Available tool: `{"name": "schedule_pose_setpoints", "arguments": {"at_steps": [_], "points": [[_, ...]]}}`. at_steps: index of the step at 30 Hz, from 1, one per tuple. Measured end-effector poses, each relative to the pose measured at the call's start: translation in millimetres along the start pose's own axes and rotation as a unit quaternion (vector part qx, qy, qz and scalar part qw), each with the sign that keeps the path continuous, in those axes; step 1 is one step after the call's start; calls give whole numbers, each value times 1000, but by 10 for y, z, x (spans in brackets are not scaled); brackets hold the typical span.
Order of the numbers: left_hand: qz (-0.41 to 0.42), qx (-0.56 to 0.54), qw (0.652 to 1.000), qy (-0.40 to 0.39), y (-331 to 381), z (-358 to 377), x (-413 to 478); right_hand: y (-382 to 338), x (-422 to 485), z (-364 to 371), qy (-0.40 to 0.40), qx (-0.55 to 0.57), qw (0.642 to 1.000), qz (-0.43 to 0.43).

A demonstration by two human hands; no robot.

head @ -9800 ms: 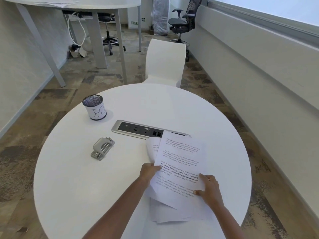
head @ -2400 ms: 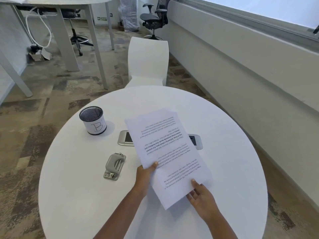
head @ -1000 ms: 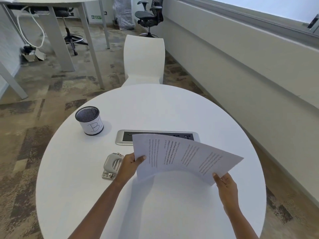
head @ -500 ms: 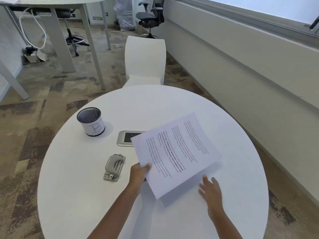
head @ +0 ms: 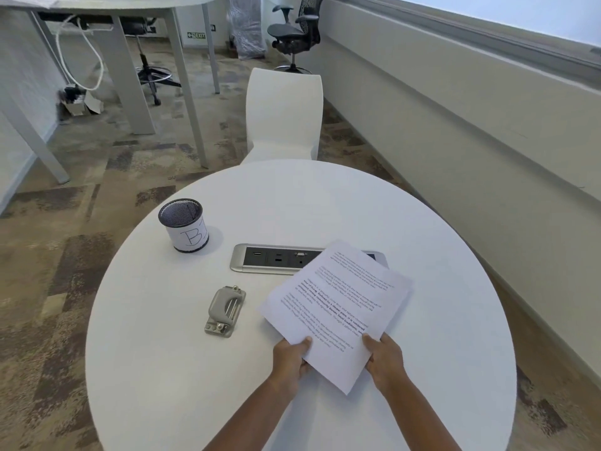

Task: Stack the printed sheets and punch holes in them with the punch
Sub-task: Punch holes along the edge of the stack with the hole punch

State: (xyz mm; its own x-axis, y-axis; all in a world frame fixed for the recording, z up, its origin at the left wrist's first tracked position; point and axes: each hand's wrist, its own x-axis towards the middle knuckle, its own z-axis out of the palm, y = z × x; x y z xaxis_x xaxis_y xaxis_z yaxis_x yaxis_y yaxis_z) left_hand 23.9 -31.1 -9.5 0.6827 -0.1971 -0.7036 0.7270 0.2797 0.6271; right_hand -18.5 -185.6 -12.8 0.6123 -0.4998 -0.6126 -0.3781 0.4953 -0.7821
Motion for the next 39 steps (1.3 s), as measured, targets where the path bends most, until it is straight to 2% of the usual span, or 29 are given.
{"name": "schedule_pose_setpoints", "arguments": {"at_steps": [7, 14, 18, 22, 25, 27, 29, 32, 35, 39], "points": [[13, 4, 999, 40, 145, -281, 102, 56, 3, -277, 43, -89, 995, -1], [24, 131, 991, 17, 246, -503, 164, -13, 29, -437, 42, -133, 990, -13], [46, 222, 974, 26, 265, -508, 187, -28, 47, -425, 51, -167, 984, -39], [87, 390, 915, 54, 351, -480, 157, -21, 50, -414, 63, -202, 975, -63], [176, 520, 828, 114, 459, -464, 101, -31, 30, -417, 65, -191, 978, -60], [266, 531, 785, 177, 571, -480, 68, -57, 22, -444, 57, -170, 983, -49], [336, 502, 766, 220, 722, -519, 58, -83, 23, -484, 43, -149, 987, -43], [333, 521, 737, 272, 945, -640, 124, -114, 17, -534, 32, -131, 990, -38], [252, 532, 754, 292, 1094, -817, 212, -122, -15, -565, 18, -122, 992, -32], [141, 520, 804, 251, 1174, -979, 334, -104, -53, -590, 8, -121, 992, -23]]}}
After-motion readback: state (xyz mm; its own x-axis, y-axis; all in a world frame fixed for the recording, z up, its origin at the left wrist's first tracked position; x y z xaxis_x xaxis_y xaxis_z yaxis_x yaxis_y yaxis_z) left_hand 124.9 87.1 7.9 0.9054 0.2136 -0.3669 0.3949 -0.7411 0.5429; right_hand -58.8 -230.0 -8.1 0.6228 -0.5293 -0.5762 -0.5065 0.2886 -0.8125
